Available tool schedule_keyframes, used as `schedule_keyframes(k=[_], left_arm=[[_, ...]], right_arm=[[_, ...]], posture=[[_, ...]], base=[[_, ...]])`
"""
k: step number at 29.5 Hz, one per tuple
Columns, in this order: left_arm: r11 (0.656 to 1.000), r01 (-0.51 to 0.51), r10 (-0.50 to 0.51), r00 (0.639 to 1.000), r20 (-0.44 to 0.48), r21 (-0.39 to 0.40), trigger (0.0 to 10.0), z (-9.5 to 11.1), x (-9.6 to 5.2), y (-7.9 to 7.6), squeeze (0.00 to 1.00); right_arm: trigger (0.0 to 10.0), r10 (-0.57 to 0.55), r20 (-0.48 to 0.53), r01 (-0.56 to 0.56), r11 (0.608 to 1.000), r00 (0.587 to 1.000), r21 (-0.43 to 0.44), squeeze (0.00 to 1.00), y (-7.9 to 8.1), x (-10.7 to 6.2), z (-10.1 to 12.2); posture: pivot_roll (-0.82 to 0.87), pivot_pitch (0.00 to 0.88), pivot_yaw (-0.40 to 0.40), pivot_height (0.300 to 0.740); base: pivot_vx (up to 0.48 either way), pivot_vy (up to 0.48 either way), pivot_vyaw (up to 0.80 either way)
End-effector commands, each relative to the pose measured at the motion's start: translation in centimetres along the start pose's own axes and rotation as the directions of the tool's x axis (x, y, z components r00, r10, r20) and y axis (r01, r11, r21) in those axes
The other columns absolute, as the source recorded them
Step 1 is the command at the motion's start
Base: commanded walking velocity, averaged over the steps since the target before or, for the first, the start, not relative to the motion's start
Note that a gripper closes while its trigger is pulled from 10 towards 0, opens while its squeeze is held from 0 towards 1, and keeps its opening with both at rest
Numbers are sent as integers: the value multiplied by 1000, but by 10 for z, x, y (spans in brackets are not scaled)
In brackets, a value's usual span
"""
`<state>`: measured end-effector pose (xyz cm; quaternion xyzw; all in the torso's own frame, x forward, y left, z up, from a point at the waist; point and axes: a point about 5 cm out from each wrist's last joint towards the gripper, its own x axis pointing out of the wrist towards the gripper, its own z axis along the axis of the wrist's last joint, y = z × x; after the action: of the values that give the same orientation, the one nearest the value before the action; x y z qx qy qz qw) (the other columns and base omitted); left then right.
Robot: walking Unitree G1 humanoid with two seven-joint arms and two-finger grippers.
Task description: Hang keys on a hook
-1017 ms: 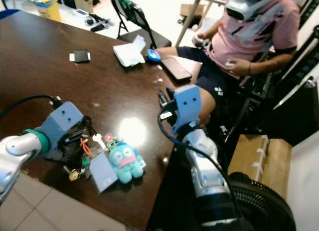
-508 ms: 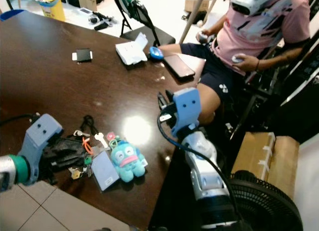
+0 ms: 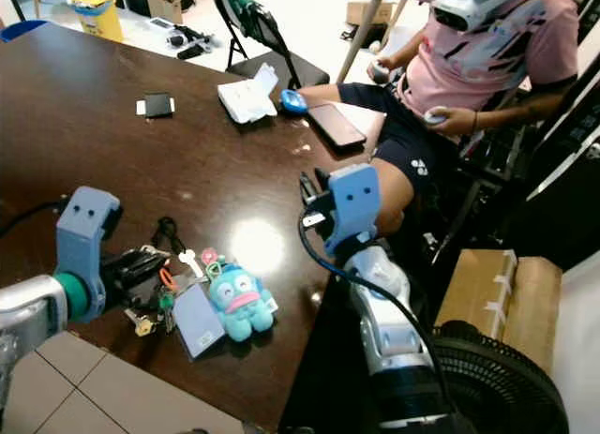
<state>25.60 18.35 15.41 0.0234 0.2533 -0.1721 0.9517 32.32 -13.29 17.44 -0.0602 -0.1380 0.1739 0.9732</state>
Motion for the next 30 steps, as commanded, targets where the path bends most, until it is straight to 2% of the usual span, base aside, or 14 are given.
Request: schedule_keyframes(k=[1,4,7,12,14,18,27,30], left_arm=[[1000,-14,14,999,-43,8,10000,-9,-2,2,0],[1000,-17,17,998,-53,8,10000,-12,-2,3,0],[1000,-18,16,996,-88,-19,10000,-17,-5,-2,0],[999,2,-6,996,-85,-39,10000,-14,-7,-9,0],[998,1,-5,997,-75,-56,10000,-11,-4,-12,0],[992,-54,47,997,-58,-115,10000,-2,12,-11,0],[988,-100,90,992,-92,-115,10000,-5,16,-11,0],[984,-154,141,981,-132,-92,10000,-10,17,-7,0]], right_arm=[[10000,-12,-15,12,1000,1000,14,0,-1,-3,-4],[10000,-12,-16,12,1000,1000,14,0,-1,-3,-4],[10000,-14,-17,15,1000,1000,12,0,-1,-3,-4],[10000,-15,-19,15,1000,1000,10,0,-2,-3,-5],[10000,-13,-20,13,1000,1000,10,0,-2,-3,-5],[10000,-12,-19,12,1000,1000,7,0,-2,-2,-4],[10000,-16,-20,16,1000,1000,3,0,-4,-3,-4],[10000,-14,-21,14,1000,1000,4,0,-3,-3,-5]], posture=[[144,30,56,740],[144,30,56,740],[143,30,57,740],[145,28,56,740],[145,26,52,740],[144,24,50,740],[134,25,49,740],[136,25,49,740]], base=[[0,0,0],[0,0,0],[0,0,0],[0,0,0],[0,0,0],[0,0,0],[0,0,0],[0,0,0]])
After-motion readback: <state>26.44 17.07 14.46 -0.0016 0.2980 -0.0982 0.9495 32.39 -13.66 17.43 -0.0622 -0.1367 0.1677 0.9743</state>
